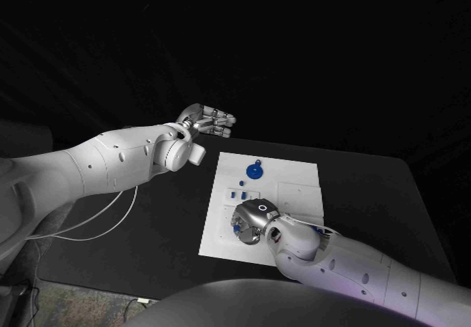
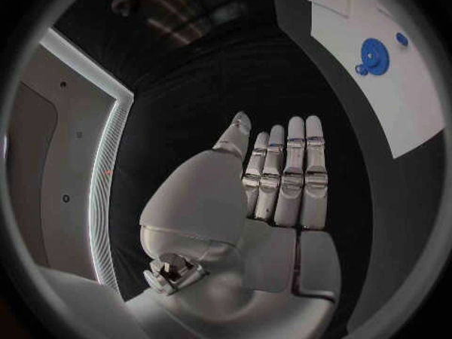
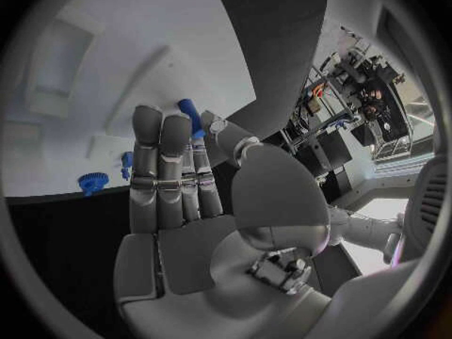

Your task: Assemble the parts on the task board

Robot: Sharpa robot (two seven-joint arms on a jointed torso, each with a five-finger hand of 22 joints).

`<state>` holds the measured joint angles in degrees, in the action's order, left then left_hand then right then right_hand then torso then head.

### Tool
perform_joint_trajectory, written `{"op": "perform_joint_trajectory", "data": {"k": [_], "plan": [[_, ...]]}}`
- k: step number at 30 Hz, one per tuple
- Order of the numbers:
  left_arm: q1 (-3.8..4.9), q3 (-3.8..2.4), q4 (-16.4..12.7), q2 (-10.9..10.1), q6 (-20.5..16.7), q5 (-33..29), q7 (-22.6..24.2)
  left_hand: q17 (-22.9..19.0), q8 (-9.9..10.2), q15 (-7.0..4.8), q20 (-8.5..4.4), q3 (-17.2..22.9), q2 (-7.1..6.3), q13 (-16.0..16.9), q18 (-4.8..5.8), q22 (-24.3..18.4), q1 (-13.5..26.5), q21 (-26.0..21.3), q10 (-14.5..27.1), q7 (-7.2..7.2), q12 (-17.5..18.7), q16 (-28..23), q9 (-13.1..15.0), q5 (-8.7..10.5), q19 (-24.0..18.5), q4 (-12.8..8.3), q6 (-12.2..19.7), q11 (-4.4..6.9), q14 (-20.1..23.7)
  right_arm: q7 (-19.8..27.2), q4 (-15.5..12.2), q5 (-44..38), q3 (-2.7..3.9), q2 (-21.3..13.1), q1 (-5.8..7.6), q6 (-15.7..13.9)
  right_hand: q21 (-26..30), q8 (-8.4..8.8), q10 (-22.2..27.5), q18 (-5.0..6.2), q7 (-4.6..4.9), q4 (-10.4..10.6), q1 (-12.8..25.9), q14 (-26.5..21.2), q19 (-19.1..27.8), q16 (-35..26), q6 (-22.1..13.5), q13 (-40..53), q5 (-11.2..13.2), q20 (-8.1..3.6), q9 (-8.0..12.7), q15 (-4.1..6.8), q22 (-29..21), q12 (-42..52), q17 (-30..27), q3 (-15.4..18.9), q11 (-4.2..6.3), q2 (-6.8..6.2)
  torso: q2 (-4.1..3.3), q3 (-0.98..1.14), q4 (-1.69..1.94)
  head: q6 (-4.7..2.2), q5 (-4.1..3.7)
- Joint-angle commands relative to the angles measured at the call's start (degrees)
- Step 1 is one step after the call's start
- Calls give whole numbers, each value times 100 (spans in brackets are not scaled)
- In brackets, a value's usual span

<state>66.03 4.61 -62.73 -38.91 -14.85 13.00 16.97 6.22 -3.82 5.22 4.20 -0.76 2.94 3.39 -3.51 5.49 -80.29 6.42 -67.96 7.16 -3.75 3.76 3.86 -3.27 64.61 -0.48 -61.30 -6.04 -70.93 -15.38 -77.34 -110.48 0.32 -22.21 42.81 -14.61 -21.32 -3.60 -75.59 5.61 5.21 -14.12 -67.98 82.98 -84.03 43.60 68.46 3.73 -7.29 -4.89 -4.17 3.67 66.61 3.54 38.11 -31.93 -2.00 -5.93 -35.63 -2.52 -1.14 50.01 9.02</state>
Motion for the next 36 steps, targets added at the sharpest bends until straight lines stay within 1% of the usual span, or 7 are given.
{"op": "perform_joint_trajectory", "data": {"k": [1,16,24,27,29,33,36], "plan": [[8,-5,-9,11,85,19,11,1,11,1,20,5,17,-3,-25,-9,-14,21,42,13,31,-14,4,-11,-21,-10,17,-12,28,23,-2,61,-11,8,-10,13,56,-2,80,117,6,12,16,-3,-219,-3,-85,-7,-37,31,16,-43,-25,-13,-12,71,-9,-104,-1,3,-4,-1,4],[8,-5,-4,8,100,30,-20,0,12,3,22,3,13,-3,-25,-11,-17,20,48,16,32,-14,4,-7,-23,-11,23,-15,34,21,2,155,-15,-26,-10,-186,150,-1,449,211,79,77,47,-23,-221,16,-343,-11,19,89,23,-112,-112,-12,-31,137,-128,-285,0,6,-8,-1,-3],[9,-5,5,2,92,39,-47,-6,13,13,30,-1,7,-3,-21,-17,-20,9,68,22,32,-17,3,-6,-42,-13,37,-23,62,46,-72,255,-15,-74,-10,-421,298,-9,904,363,33,161,-22,-54,-208,16,-689,4,8,180,23,-188,-241,0,-64,654,-225,-429,-2,6,-4,-1,-5],[9,-5,14,-2,96,42,-55,-7,12,16,32,-3,3,-3,-22,-18,-20,6,71,22,32,-16,4,-5,-45,-14,38,-24,69,28,-140,300,-15,-119,-11,-545,453,-11,1166,444,-51,310,-194,-77,-207,-6,-997,12,-10,252,33,-250,-374,3,-118,1309,-300,-443,-1,6,-6,-1,-13],[9,-5,20,-2,101,45,-54,-8,12,19,35,-12,-8,-3,-21,-20,-10,3,72,23,31,-17,4,-4,-49,-10,39,-25,75,16,-207,356,-14,-171,-11,-624,513,-8,1332,489,-53,565,-385,-67,-226,-53,-1163,7,-26,294,30,-278,-507,-2,-190,1688,-342,-512,0,5,-4,-1,-19],[9,-5,28,-8,104,47,-55,-8,12,19,35,-12,-8,-3,-21,-20,-10,3,72,23,31,-17,4,-4,-49,-10,39,-25,75,11,-368,454,1,-302,-9,-753,488,-3,1450,504,-136,965,-564,-54,-229,-86,-1434,4,-73,312,43,-293,-717,-7,-261,1990,-370,-651,4,4,-13,-1,-28],[10,-5,31,-15,106,49,-53,-8,12,19,35,-12,-8,-3,-21,-20,-10,3,72,23,31,-17,4,-4,-49,-10,39,-25,75,30,-525,587,89,-457,-8,-829,425,2,1424,500,-147,1104,-609,-42,-226,-86,-1547,5,-14,308,49,-289,-840,-7,-281,2078,-362,-673,3,6,-11,-1,-34]]}}
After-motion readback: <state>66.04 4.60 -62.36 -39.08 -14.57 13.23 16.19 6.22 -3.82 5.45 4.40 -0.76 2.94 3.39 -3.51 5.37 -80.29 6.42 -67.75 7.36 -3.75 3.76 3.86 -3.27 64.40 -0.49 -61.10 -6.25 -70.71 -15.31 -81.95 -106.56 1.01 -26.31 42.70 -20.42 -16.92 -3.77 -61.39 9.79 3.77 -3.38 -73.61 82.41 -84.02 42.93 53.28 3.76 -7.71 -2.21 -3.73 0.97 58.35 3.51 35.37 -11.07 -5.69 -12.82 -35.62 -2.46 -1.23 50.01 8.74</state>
